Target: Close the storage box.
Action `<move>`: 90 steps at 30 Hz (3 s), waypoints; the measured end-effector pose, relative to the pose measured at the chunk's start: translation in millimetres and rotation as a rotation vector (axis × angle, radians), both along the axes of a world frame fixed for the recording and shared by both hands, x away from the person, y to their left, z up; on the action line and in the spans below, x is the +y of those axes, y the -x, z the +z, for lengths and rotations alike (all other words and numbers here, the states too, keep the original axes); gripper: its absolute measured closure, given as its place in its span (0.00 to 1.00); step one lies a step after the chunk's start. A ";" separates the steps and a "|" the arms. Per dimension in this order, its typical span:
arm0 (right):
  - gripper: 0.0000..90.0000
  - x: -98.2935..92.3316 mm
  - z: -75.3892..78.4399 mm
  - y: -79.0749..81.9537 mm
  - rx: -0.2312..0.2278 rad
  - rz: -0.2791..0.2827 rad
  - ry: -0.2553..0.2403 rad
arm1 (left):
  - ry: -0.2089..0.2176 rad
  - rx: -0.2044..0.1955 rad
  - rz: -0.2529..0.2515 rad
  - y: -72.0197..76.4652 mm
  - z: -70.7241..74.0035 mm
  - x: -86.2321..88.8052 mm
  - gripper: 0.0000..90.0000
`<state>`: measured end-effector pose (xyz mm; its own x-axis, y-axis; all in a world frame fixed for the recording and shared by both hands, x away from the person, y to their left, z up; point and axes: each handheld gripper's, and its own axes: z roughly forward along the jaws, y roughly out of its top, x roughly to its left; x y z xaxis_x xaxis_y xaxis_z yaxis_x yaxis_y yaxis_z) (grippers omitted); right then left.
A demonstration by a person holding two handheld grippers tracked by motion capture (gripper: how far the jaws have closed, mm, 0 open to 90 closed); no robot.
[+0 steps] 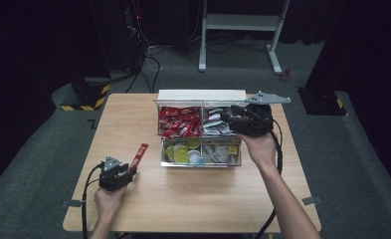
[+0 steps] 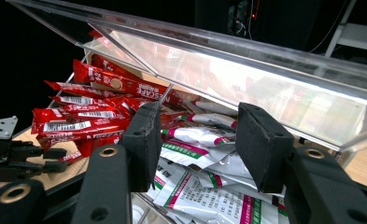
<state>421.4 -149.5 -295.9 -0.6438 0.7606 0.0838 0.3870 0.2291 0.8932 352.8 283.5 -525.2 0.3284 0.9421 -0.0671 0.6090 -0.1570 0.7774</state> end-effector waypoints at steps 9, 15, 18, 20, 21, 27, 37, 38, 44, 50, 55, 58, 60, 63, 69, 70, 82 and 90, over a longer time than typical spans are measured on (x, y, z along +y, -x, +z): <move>0.54 -6.2 0.7 2.4 0.002 -0.018 0.014 | -0.012 0.007 0.015 10.2 -2.6 0.9 0.50; 0.54 -18.5 0.4 4.0 0.008 -0.062 0.015 | -0.042 0.009 0.010 12.3 -2.9 -1.8 0.48; 0.54 -23.0 2.0 5.8 -0.001 -0.076 0.018 | -0.076 0.002 0.008 13.5 -3.2 -5.3 0.46; 0.54 -25.5 3.7 6.7 -0.007 -0.084 0.023 | -0.074 0.002 0.013 14.0 -3.3 -5.8 0.46; 0.54 -26.9 4.9 7.2 -0.007 -0.092 0.022 | -0.076 0.002 0.013 14.3 -3.2 -5.8 0.46; 0.55 -31.7 9.6 8.0 -0.002 -0.104 0.045 | -0.073 0.007 0.015 15.4 -3.1 -6.1 0.45; 0.55 -38.6 18.6 12.0 -0.031 -0.128 0.032 | -0.067 0.008 0.016 16.2 -3.0 -5.8 0.45; 0.56 -38.2 18.9 12.6 -0.033 -0.128 0.033 | -0.063 0.010 0.018 16.3 -3.1 -6.2 0.44; 0.56 -39.0 16.6 16.9 -0.036 -0.123 0.024 | -0.062 0.011 0.014 16.3 -3.2 -6.4 0.43; 0.56 -42.7 6.5 22.9 -0.012 -0.105 0.010 | -0.074 0.006 0.010 16.1 -3.4 -6.9 0.43; 0.56 -44.0 -1.5 26.4 -0.004 -0.097 0.011 | -0.075 0.006 0.009 16.0 -3.3 -6.8 0.42; 0.57 -44.2 -4.7 28.1 -0.006 -0.095 0.011 | -0.075 0.006 0.009 16.0 -3.4 -6.9 0.42; 0.57 -44.3 -6.9 29.3 -0.007 -0.095 0.010 | -0.075 0.006 0.009 16.0 -3.3 -6.9 0.42; 0.57 -44.7 -9.9 30.7 -0.002 -0.093 0.007 | -0.075 0.006 0.009 16.0 -3.3 -6.9 0.42; 0.57 -45.6 -15.3 31.7 0.011 -0.086 0.017 | -0.051 -0.006 0.028 15.7 -4.9 -9.2 0.42; 0.57 -45.6 -15.8 32.1 0.015 -0.085 0.019 | -0.025 -0.054 0.066 13.9 -8.4 -12.2 0.42; 0.56 -49.0 -30.0 33.2 0.034 -0.060 0.038 | -0.071 0.009 0.018 16.1 -3.4 -7.4 0.43; 0.55 -51.2 -42.8 32.3 0.052 -0.038 0.029 | -0.074 0.008 0.013 15.9 -3.5 -7.4 0.42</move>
<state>389.0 -200.8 -338.7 -0.6093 0.7873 0.0941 0.4421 0.2389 0.8646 336.9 276.1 -528.6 0.3154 0.9489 0.0003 0.6173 -0.2055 0.7594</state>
